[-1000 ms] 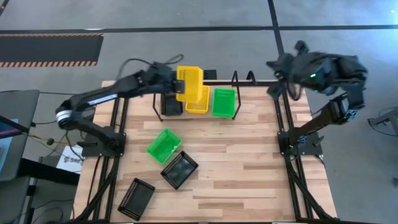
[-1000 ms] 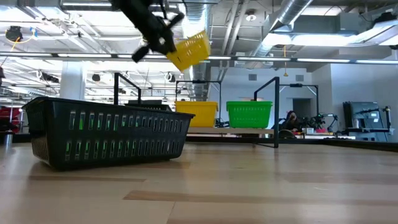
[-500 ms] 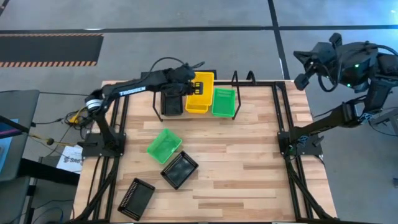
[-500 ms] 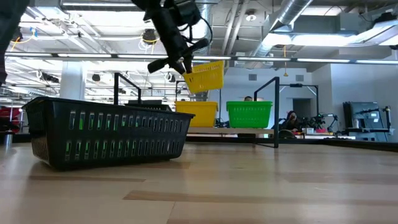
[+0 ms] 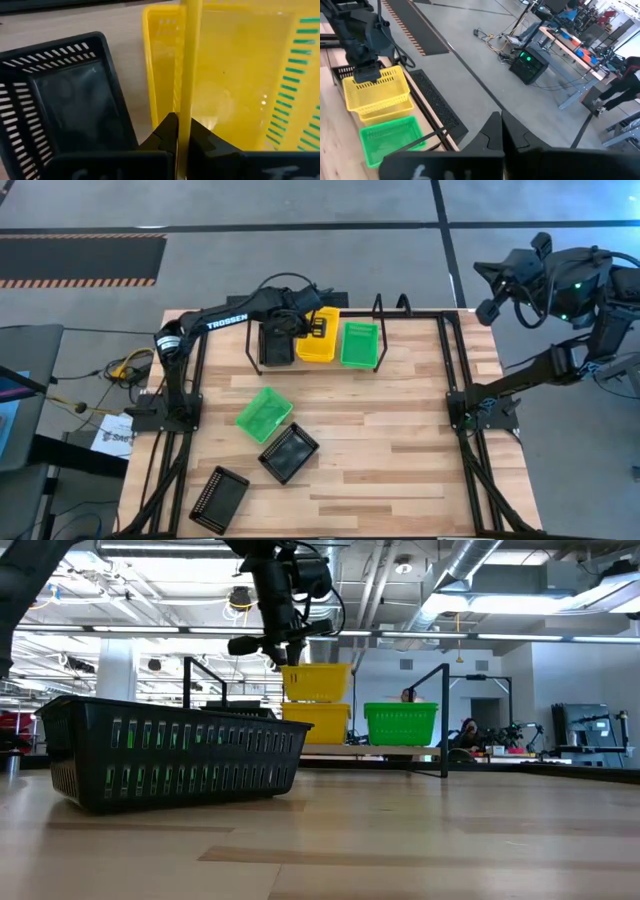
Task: Stack baskets on shelf by color
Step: Stack the yellow bin on top of the yellow bin on the shelf
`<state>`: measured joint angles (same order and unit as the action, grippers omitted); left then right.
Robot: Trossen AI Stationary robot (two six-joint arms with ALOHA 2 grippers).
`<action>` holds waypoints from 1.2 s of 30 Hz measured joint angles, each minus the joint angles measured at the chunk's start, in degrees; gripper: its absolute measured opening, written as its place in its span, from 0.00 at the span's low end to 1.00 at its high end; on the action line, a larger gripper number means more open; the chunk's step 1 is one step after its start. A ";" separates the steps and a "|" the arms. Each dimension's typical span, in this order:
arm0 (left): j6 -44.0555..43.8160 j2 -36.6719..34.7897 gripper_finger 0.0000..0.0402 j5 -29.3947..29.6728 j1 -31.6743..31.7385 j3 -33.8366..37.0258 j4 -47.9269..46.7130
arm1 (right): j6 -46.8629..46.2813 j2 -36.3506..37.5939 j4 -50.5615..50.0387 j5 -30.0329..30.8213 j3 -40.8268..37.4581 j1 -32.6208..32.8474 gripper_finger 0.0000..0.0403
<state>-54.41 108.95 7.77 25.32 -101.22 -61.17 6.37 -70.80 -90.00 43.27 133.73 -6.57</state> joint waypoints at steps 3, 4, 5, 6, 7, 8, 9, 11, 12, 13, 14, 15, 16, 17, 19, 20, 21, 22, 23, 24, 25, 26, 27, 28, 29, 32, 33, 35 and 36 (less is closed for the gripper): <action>-0.37 0.00 0.00 0.02 0.00 0.12 0.18 | 0.16 -0.04 0.00 -0.01 0.00 0.00 0.00; -0.37 0.00 0.00 0.03 0.00 0.12 0.82 | 0.16 -0.02 -0.01 0.00 0.00 0.00 0.00; -0.37 0.00 0.00 0.06 0.02 0.12 1.15 | 0.18 0.02 -0.01 0.00 0.00 0.00 0.00; -0.37 0.00 0.00 0.07 0.02 0.12 1.31 | 0.16 0.02 0.01 0.00 0.00 0.00 0.00; -0.32 0.00 0.00 0.08 0.02 0.12 1.76 | 0.17 0.02 -0.01 0.00 0.00 0.00 0.00; -0.12 0.00 0.00 0.23 0.02 0.12 2.51 | 0.17 0.02 -0.01 0.00 0.00 0.00 0.00; -0.06 0.00 0.00 0.52 0.03 0.12 3.20 | 0.16 0.02 -0.01 0.00 0.00 0.00 0.00; -0.03 0.00 0.00 0.96 0.26 0.12 3.27 | 0.16 0.00 -0.01 0.00 0.00 0.00 0.00; 0.07 0.00 0.00 0.98 0.42 0.12 3.13 | 0.16 0.00 -0.01 0.00 0.00 0.00 0.00; 0.29 0.00 0.00 0.98 0.56 0.12 3.02 | 0.16 0.00 -0.01 0.00 0.00 0.00 0.00; 0.75 0.00 0.00 1.03 0.70 0.12 3.03 | 0.16 0.00 0.00 0.00 0.00 0.00 0.00; 1.00 0.00 0.00 1.03 0.72 0.12 3.08 | 0.16 0.00 0.00 -0.01 0.00 0.00 0.00; 1.19 0.00 0.00 1.07 0.80 0.12 3.06 | 0.14 0.02 0.00 -0.01 0.00 0.00 0.00; 1.19 0.00 0.00 1.16 0.81 0.12 3.08 | 0.13 0.02 -0.01 0.00 0.00 0.00 0.00; 1.20 0.00 0.00 1.26 0.76 0.12 3.07 | 0.14 0.02 -0.01 0.00 0.00 0.00 0.01; 1.22 0.00 0.00 1.27 0.76 0.12 3.08 | 0.13 0.00 -0.01 0.00 0.00 0.00 0.01; 1.24 0.00 0.00 1.23 0.72 0.12 3.06 | 0.13 0.00 0.01 -0.02 0.00 0.00 0.01; 1.24 0.03 0.00 1.22 0.70 0.12 3.08 | 0.13 0.00 -0.01 -0.02 0.00 0.00 0.01; 1.24 0.48 0.00 1.27 0.70 0.12 3.26 | 0.13 0.00 -0.01 -0.02 0.00 0.00 0.01; 1.24 0.80 0.00 1.05 0.72 0.12 3.45 | 0.13 0.00 -0.01 -0.04 0.00 0.00 0.01; 1.29 1.19 0.00 0.59 0.72 0.26 3.31 | 0.13 0.00 -0.01 -0.07 0.00 0.00 0.01; 1.51 2.01 0.00 0.39 0.74 0.30 3.23 | 0.13 0.00 -0.01 -0.07 0.00 0.00 0.01; 1.86 2.70 0.00 0.18 0.72 0.30 4.03 | 0.13 0.00 -0.01 -0.07 0.00 0.00 0.01; 2.12 3.13 0.00 -0.59 0.73 0.32 4.39 | 0.13 0.00 -0.01 -0.07 0.00 0.00 0.01; 2.33 3.84 0.00 -1.01 0.70 0.34 4.18 | 0.15 0.00 -0.01 -0.11 0.00 0.00 0.01; 2.75 4.80 0.00 -2.34 0.77 0.28 5.05 | 0.16 -0.03 0.01 -1.10 0.00 0.05 0.01; 2.73 5.08 0.00 -2.37 0.87 0.29 4.61 | 0.14 -0.03 -0.01 -1.31 0.00 0.08 0.01; 2.73 5.48 0.00 -3.13 0.90 0.26 5.97 | 0.17 -0.05 -0.01 -1.33 0.00 0.08 0.01; 2.75 5.59 0.00 -3.47 0.94 0.28 5.53 | 0.16 -0.05 0.01 -1.36 0.00 0.08 0.01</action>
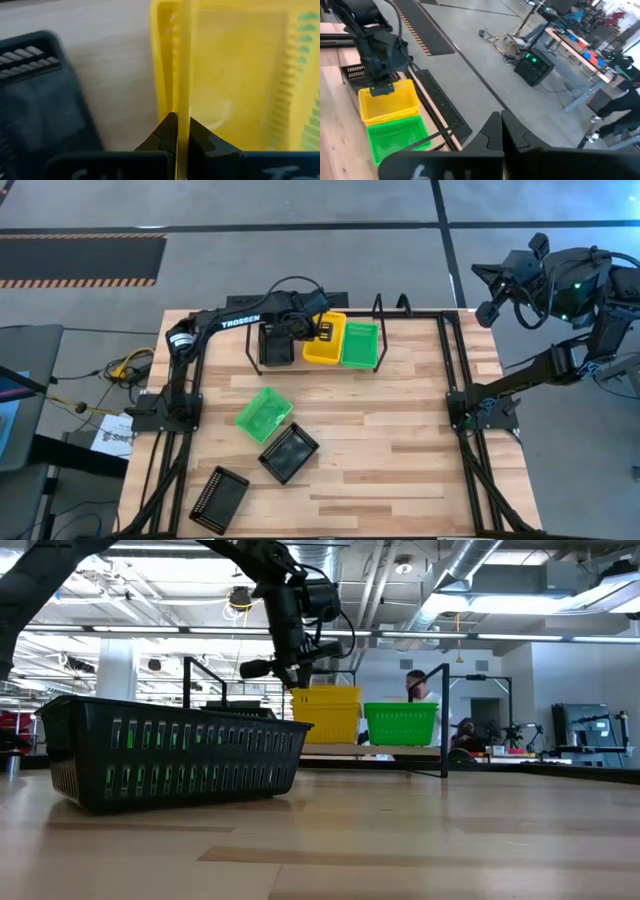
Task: Stack baskets on shelf by color
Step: Stack the yellow bin on top of the yellow bin on the shelf, then stack the green bin on top of the green bin on the shelf
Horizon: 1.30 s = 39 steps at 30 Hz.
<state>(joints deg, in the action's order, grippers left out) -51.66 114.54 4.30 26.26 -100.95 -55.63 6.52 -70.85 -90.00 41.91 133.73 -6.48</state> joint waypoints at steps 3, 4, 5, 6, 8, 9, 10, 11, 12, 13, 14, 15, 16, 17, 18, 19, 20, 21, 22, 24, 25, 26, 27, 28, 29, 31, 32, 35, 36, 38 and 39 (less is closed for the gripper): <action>-0.04 -0.02 0.00 -0.09 -0.02 -0.06 -0.13 | 0.03 0.01 -0.02 -0.02 0.00 -0.04 0.01; -0.02 -0.02 0.00 -0.04 -0.02 -0.06 -0.33 | 0.02 0.02 -0.02 -0.04 0.00 -0.04 0.01; -0.02 -0.02 0.00 -0.02 -0.02 -0.04 -0.57 | 0.00 0.02 -0.02 -0.04 0.00 -0.04 0.01; -0.03 -0.02 0.00 -0.03 -0.03 -0.04 -0.57 | 0.02 0.01 -0.02 -0.05 0.00 -0.04 0.01; -0.03 -0.02 0.00 -0.18 -0.03 -0.04 -0.68 | 0.04 0.00 -0.02 -0.05 0.00 -0.04 0.01; 0.01 -0.02 0.00 -0.49 -0.02 -0.04 -0.75 | 0.04 0.00 -0.02 -0.06 0.00 -0.04 0.01; 0.41 -0.02 0.00 -0.58 -0.02 -0.04 -0.84 | 0.04 0.00 -0.02 -0.06 0.00 -0.04 0.01; 1.22 -0.02 0.00 -0.55 -0.02 -0.04 -1.04 | 0.04 0.02 -0.02 -0.06 0.00 -0.04 0.01; 1.92 -0.02 0.00 -0.48 -0.02 -0.04 -1.19 | 0.04 0.02 -0.02 -0.04 0.00 -0.04 0.01; 2.39 -0.02 0.00 -0.20 -0.02 -0.04 -1.30 | 0.04 0.00 -0.02 -0.06 0.00 -0.04 0.01; 2.53 -0.02 0.00 0.44 -0.02 -0.04 -1.58 | 0.13 0.00 -0.02 -0.06 0.00 -0.04 0.01; 2.58 -0.02 0.01 1.08 -0.02 -0.04 -2.05 | 0.19 0.01 -0.02 -0.06 0.00 -0.04 0.01; 3.11 -0.02 0.01 1.57 -0.02 -0.04 -2.48 | 0.17 0.00 -0.02 -0.05 0.00 -0.04 0.01; 3.94 -0.02 0.02 1.76 -0.02 -0.04 -2.73 | 0.17 0.00 -0.02 -0.06 0.00 -0.04 0.01; 4.82 -0.02 0.04 1.79 -0.02 -0.04 -2.89 | 0.17 0.00 -0.02 -0.06 0.00 -0.04 0.01; 5.55 -0.02 0.05 1.79 -0.02 -0.04 -3.06 | 0.19 0.00 -0.02 -0.06 0.00 -0.04 0.01; 6.17 -0.02 0.07 1.79 -0.02 -0.04 -3.33 | 0.34 0.00 -0.01 -0.06 0.00 -0.04 0.01; 6.56 -0.02 0.10 1.83 -0.02 -0.04 -3.55 | 0.60 0.00 -0.02 -0.06 0.00 -0.04 0.01; 6.94 -0.04 0.12 1.82 -0.02 -0.04 -3.56 | 0.87 0.02 -0.02 -0.06 0.00 -0.04 0.01; 7.76 -0.04 0.17 1.14 0.01 -0.09 -3.54 | 0.87 0.00 -0.02 -0.06 0.00 -0.04 0.01; 8.20 -0.04 0.19 0.53 0.14 -0.38 -3.73 | 0.88 0.00 -0.02 -0.06 0.00 -0.04 0.01; 8.54 -0.04 0.21 -0.16 0.29 -0.73 -3.85 | 0.90 0.00 -0.02 -0.06 0.00 -0.04 0.01; 8.59 -0.04 0.23 -0.82 0.49 -1.22 -3.97 | 0.91 0.00 -0.02 -0.06 0.00 -0.04 0.01; 8.60 -0.04 0.25 -1.34 0.71 -1.83 -4.05 | 0.93 0.00 -0.02 -0.06 0.00 -0.04 0.01; 8.60 -0.04 0.27 -1.53 0.91 -2.54 -4.16 | 0.96 0.00 -0.02 -0.06 0.00 -0.04 0.01; 9.08 -0.04 0.29 -1.71 1.23 -4.54 -5.48 | 1.03 0.00 -0.02 -0.10 0.00 -0.04 0.01; 9.37 -0.04 0.30 -1.69 1.32 -5.77 -6.28 | 1.03 0.00 -0.02 -0.26 0.00 -0.04 0.01; 10.78 -0.08 0.32 -0.79 1.36 -9.90 -9.01 | 1.05 0.00 -0.02 -1.54 0.00 -0.04 0.01; 11.22 -0.09 0.32 -0.51 1.36 -11.27 -10.39 | 1.05 0.00 -0.01 -1.56 0.00 -0.04 0.01; 11.78 -0.09 0.33 -0.23 1.34 -14.10 -13.33 | 1.05 0.00 -0.02 -1.66 0.01 -0.04 0.01; 11.90 -0.09 0.33 0.22 1.30 -15.60 -14.68 | 1.05 0.00 -0.01 -1.66 0.00 -0.04 0.01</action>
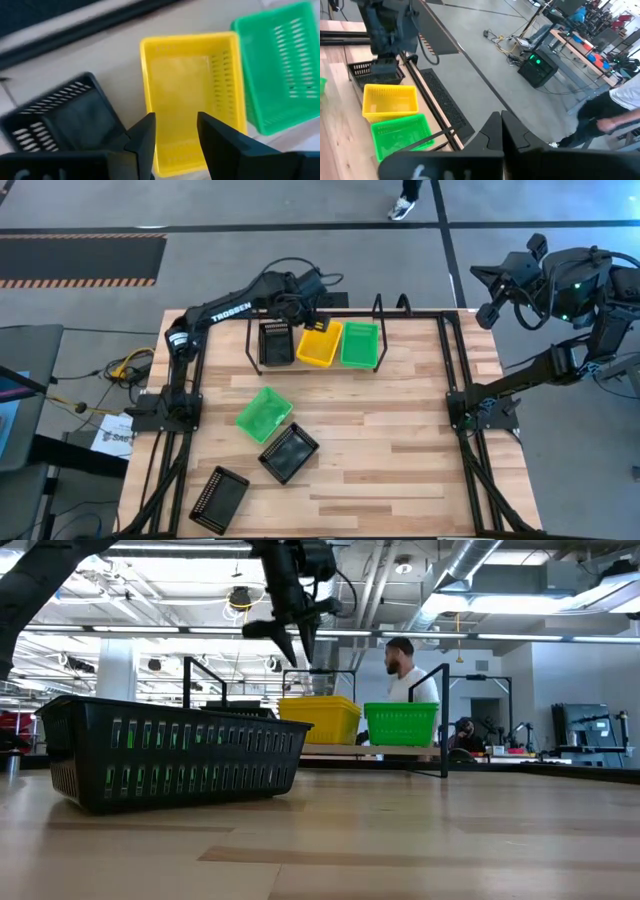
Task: Stack baskets on shelf by color
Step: Stack the green bin on top of the green bin on the shelf
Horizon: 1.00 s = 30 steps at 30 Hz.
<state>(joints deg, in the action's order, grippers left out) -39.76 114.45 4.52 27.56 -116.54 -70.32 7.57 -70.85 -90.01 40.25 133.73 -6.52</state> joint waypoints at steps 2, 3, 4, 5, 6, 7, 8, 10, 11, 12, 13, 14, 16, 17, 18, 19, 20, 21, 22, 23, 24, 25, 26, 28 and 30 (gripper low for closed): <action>0.48 -0.04 0.33 1.30 -0.42 -2.82 -2.06 | 0.00 0.00 0.00 0.00 0.00 0.00 0.01; 0.72 -0.04 0.33 2.13 -0.73 -4.13 -3.44 | 0.00 0.00 0.00 0.00 0.02 0.00 0.01; 0.99 -0.04 0.33 2.64 -1.19 -5.40 -5.10 | 0.00 0.00 0.00 0.00 0.02 0.00 0.01; 1.28 -0.04 0.33 2.86 -1.83 -6.54 -6.58 | 0.00 0.00 0.00 0.00 0.02 0.00 0.01; 1.59 -0.04 0.33 2.90 -2.68 -7.61 -8.28 | 0.00 0.00 0.00 0.00 0.01 0.00 0.01; 1.63 -0.04 0.33 2.99 -3.82 -8.70 -10.78 | -0.01 0.00 0.00 0.00 0.01 0.00 0.01; 1.59 -0.04 0.33 3.21 -5.08 -9.80 -14.16 | -0.02 0.00 0.00 0.00 0.00 0.00 0.01; 0.24 -0.09 0.33 5.46 -8.38 -11.15 -20.12 | -0.02 0.00 0.00 0.00 0.01 0.00 0.01; -0.65 -0.20 0.33 7.15 -10.33 -11.19 -20.37 | -0.02 0.00 0.00 0.00 0.02 0.00 0.01; -0.99 -0.60 0.33 8.26 -12.47 -10.92 -19.31 | -0.02 0.00 0.00 0.00 0.00 0.00 0.01; -1.16 -1.10 0.33 8.13 -14.60 -10.63 -19.22 | -0.02 0.00 0.00 0.00 0.00 0.00 0.01; -1.97 -1.54 0.33 8.26 -17.08 -10.61 -19.48 | -0.02 0.00 0.00 0.00 0.00 0.00 0.01; -5.89 -2.15 0.33 9.32 -21.44 -10.87 -19.49 | -0.02 0.00 0.00 0.02 0.00 -0.01 0.01; -7.80 -2.13 0.33 10.70 -23.69 -10.85 -19.86 | -0.02 0.00 0.00 0.00 0.02 0.00 0.01; -8.54 -1.93 0.33 11.86 -25.72 -10.77 -19.73 | -0.02 0.00 0.00 0.00 0.02 0.00 0.01; -8.68 -1.71 0.33 13.11 -27.55 -10.71 -19.68 | -0.02 0.00 0.00 0.01 0.01 0.00 0.01; -8.93 -1.68 0.33 14.09 -29.24 -10.65 -19.70 | -0.02 0.00 0.00 0.02 0.01 0.00 0.01; -9.61 -1.70 0.33 14.88 -30.61 -10.65 -19.70 | -0.02 0.00 0.00 0.00 0.02 0.00 0.01; -10.53 -1.82 0.33 15.37 -31.92 -10.68 -19.74 | -0.02 0.00 0.00 0.02 0.02 -0.02 0.01; -11.55 -1.86 0.33 15.70 -32.98 -10.70 -19.71 | -0.02 0.00 0.00 0.02 0.00 0.00 0.01; -12.60 -1.85 0.33 16.34 -33.84 -10.70 -19.71 | -0.02 0.00 0.00 0.00 0.02 0.00 0.01; -13.62 -1.80 0.33 17.08 -34.49 -10.68 -19.72 | -0.02 0.00 0.00 0.02 0.01 0.00 0.01; -14.52 -1.79 0.33 17.74 -34.96 -10.70 -19.70 | -0.03 -0.01 0.00 0.02 0.00 -0.01 0.01; -15.46 -1.79 0.33 18.05 -35.60 -10.69 -19.72 | -0.07 -0.43 0.00 0.02 0.02 0.00 0.01; -15.56 -1.79 0.33 17.84 -36.02 -10.69 -19.70 | -0.11 -0.74 0.00 0.01 0.02 0.00 0.01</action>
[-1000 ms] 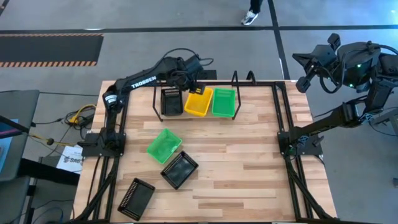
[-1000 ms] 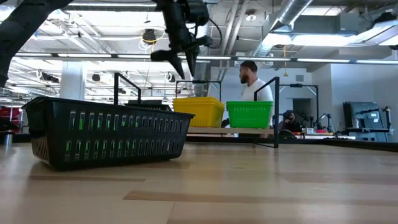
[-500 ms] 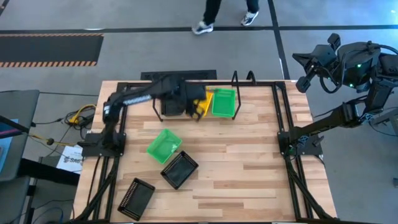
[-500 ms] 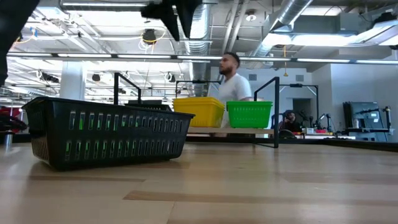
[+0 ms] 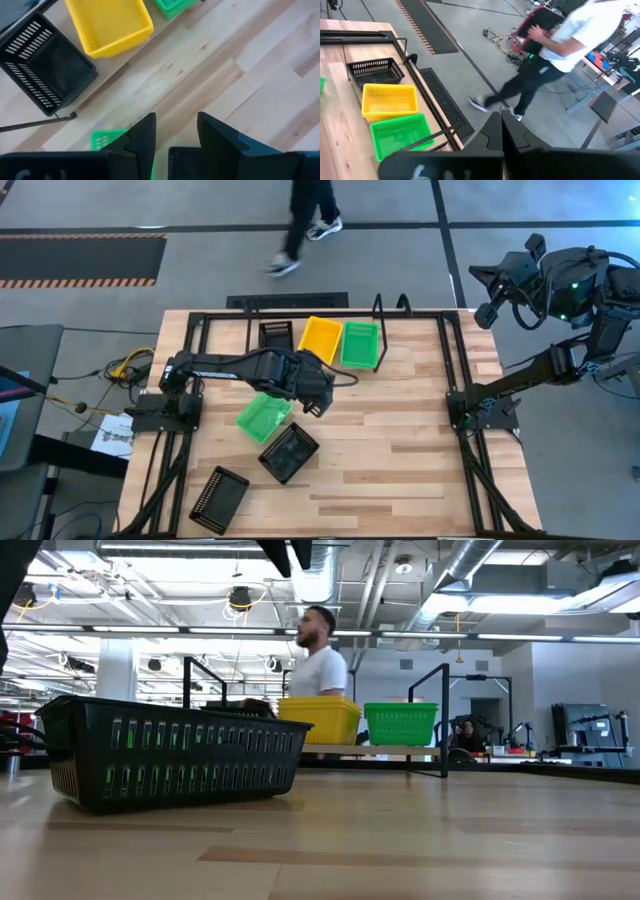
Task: Stack baskets on shelf by color
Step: Stack the green bin on top of the green bin on the shelf
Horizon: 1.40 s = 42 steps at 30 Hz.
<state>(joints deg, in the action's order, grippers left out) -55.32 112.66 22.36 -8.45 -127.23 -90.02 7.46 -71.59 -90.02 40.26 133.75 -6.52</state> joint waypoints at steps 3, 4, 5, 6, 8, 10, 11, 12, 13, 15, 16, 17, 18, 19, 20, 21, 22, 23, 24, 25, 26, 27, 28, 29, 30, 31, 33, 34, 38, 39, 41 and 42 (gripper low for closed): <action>-2.29 0.00 0.33 0.61 -0.31 0.00 -0.02 | -0.02 -0.15 0.00 -0.01 0.00 0.00 0.01; -2.86 0.00 0.33 0.92 -0.46 0.01 -0.01 | -0.02 -0.31 0.00 -0.01 0.00 0.00 0.01; -3.09 -0.06 0.32 1.40 -0.66 0.02 0.00 | -0.02 -0.54 0.02 -0.01 0.00 0.00 0.01; -3.19 -0.32 0.32 1.94 -1.06 0.04 -0.02 | -0.02 -0.74 0.00 -0.04 0.00 0.00 0.01; -3.26 -0.88 0.29 2.38 -1.52 0.04 -0.02 | -0.02 -0.82 0.01 -0.28 0.00 0.00 0.01; -3.07 -2.07 0.25 2.38 -1.93 0.62 0.22 | 0.02 -0.86 0.00 -0.42 0.00 0.00 0.01; -2.70 -3.11 0.23 2.38 -2.01 1.63 0.20 | 0.02 -0.81 0.02 -0.42 0.00 0.00 0.01; -2.80 -4.43 0.20 2.32 -2.05 3.01 0.04 | 0.02 -0.77 0.00 -0.45 0.00 0.00 0.01; -3.22 -5.97 0.18 2.28 -2.05 4.74 0.09 | 0.04 -0.75 0.00 -0.45 0.00 0.00 0.01; -4.51 -9.59 0.13 2.11 -2.00 9.19 0.01 | 0.04 -0.75 0.00 -0.54 0.00 0.00 0.01; -5.32 -11.57 0.12 2.13 -1.95 11.66 -0.03 | 0.04 -0.76 0.00 -0.87 0.00 -0.02 0.01; -6.44 -13.57 0.10 2.07 -1.99 14.38 0.11 | 0.02 -0.79 0.01 -1.33 0.00 -0.02 0.01; -7.63 -15.68 0.09 1.83 -2.06 17.29 0.08 | 0.00 -0.80 0.00 -1.46 0.00 -0.02 0.01; -8.97 -17.84 0.08 1.43 -2.09 20.46 -0.08 | -0.12 -0.79 0.01 -1.47 0.00 -0.02 0.01; -10.44 -19.79 0.07 0.79 -2.10 23.40 -0.05 | -0.29 -0.79 0.00 -1.47 0.00 -0.02 0.01; -11.93 -21.88 0.07 -0.09 -2.11 26.55 0.14 | -0.48 -0.77 0.00 -1.50 0.00 -0.02 0.01; -13.56 -23.79 0.07 -1.32 -2.11 29.65 -0.11 | -0.80 -0.77 0.00 -1.50 0.00 -0.02 0.01; -14.79 -25.55 0.08 -2.27 -2.11 32.52 -0.09 | -0.93 -0.77 0.00 -1.50 0.00 -0.02 0.01; -15.92 -27.28 0.08 -3.26 -2.09 35.42 -0.11 | -0.98 -0.79 0.00 -1.48 0.00 -0.02 0.01; -16.36 -28.91 0.09 -4.26 -2.07 38.14 -0.02 | -0.98 -0.79 0.00 -1.49 0.00 -0.02 0.01; -16.41 -30.20 0.10 -5.31 -2.07 40.72 -0.04 | -1.02 -0.79 0.01 -1.48 0.00 -0.02 0.01; -16.37 -31.40 0.11 -6.20 -2.08 43.26 0.41 | -1.28 -0.79 0.02 -1.50 0.00 -0.02 0.01; -16.02 -32.55 0.12 -7.31 -2.09 45.62 0.97 | -1.68 -0.79 0.00 -1.50 0.00 -0.02 0.01; -15.46 -33.49 0.13 -8.09 -2.06 47.75 1.65 | -2.07 -0.87 0.00 -1.50 0.00 -0.02 0.01; -14.74 -34.20 0.14 -8.21 -2.05 49.60 2.11 | -2.65 -1.07 0.00 -1.47 0.00 -0.02 0.01; -13.84 -34.85 0.14 -8.21 -2.05 51.49 2.90 | -3.27 -1.16 0.00 -1.47 0.00 -0.02 0.01; -11.88 -35.48 0.15 -8.21 -1.89 54.65 3.97 | -4.56 -1.31 0.00 -1.50 0.00 -0.02 0.01; -11.25 -35.61 0.15 -8.21 -1.62 56.01 4.57 | -5.19 -1.51 0.00 -1.47 0.00 -0.02 0.01; -11.04 -35.52 0.16 -10.74 0.74 60.79 6.95 | -7.93 -2.04 0.00 -1.47 0.00 -0.02 0.01; -11.72 -35.32 0.17 -11.72 1.42 61.92 7.85 | -8.52 -2.32 0.00 -1.47 0.00 -0.02 0.01; -13.07 -34.79 0.21 -12.76 2.48 64.25 10.27 | -9.43 -2.76 0.00 -1.45 0.00 -0.02 0.01; -13.48 -34.50 0.23 -12.97 2.89 65.19 11.34 | -9.64 -2.85 0.02 -1.47 0.00 -0.02 0.01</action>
<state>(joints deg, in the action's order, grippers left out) -68.80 78.16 9.39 -5.57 -62.04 -78.68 -2.17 -74.43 -90.00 38.79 133.75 -6.55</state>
